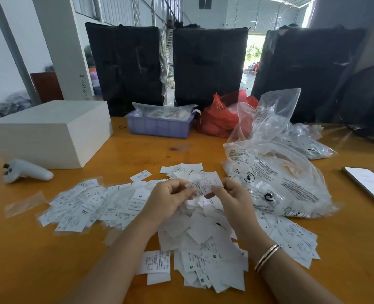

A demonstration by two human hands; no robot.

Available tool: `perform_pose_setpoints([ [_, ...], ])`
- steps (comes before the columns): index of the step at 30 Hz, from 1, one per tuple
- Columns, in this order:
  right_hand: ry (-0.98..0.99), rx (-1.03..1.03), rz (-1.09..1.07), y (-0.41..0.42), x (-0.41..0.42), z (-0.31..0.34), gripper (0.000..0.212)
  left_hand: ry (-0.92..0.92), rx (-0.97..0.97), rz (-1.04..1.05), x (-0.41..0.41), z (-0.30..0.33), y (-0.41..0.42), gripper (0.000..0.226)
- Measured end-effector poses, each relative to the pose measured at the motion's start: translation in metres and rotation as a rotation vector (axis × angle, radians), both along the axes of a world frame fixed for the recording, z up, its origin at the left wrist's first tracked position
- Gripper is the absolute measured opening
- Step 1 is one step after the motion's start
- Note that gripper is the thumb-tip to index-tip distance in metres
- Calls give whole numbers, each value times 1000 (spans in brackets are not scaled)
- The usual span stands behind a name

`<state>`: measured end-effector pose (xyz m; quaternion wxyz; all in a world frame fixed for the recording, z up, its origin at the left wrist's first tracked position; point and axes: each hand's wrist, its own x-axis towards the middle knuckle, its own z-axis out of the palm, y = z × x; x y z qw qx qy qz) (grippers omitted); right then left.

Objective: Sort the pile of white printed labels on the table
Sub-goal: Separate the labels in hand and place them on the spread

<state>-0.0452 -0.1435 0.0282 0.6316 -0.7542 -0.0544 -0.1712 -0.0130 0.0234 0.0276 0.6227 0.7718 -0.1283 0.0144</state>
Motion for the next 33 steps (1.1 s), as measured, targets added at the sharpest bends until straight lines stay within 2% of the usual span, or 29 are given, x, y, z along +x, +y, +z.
perform_pose_setpoints([
  [5, -56, -265, -19, 0, 2, -3, 34, 13, 37, -66, -5, 3, -3, 8],
  [8, -74, -356, -16, 6, 0, -5, 10, 14, 18, -72, -7, 4, -5, 14],
  [11, -148, -257, -103, 3, -1, -4, 26, 21, -28, 11, -5, 5, -3, 15],
  [13, -196, -337, -137, 2, -1, -3, 26, 10, -44, 24, -4, 5, -3, 13],
  [15, -219, -452, -115, 5, -1, -8, 18, -9, -72, 29, -5, 4, -3, 13],
  [18, -245, -496, -52, 12, -2, -9, 19, -19, -119, 42, -6, 4, -2, 15],
  [20, -231, -428, 13, 12, -5, -8, 36, -1, -128, 70, -5, 6, 1, 13],
  [21, -198, -332, 50, 10, -7, -9, 44, -5, -116, 103, -5, 7, 4, 11],
  [24, -30, -24, 139, 6, -3, -5, 43, -87, -54, 279, 0, 12, 17, 10],
  [27, 59, 66, 187, -1, 2, -7, 47, -227, 166, 487, 9, 15, 42, 16],
  [29, 100, 128, 160, 0, 4, -5, 51, -244, 277, 622, 16, 13, 61, 25],
  [33, 37, 152, 97, 0, 1, -10, 54, -86, 575, 731, 20, 3, 81, 37],
])
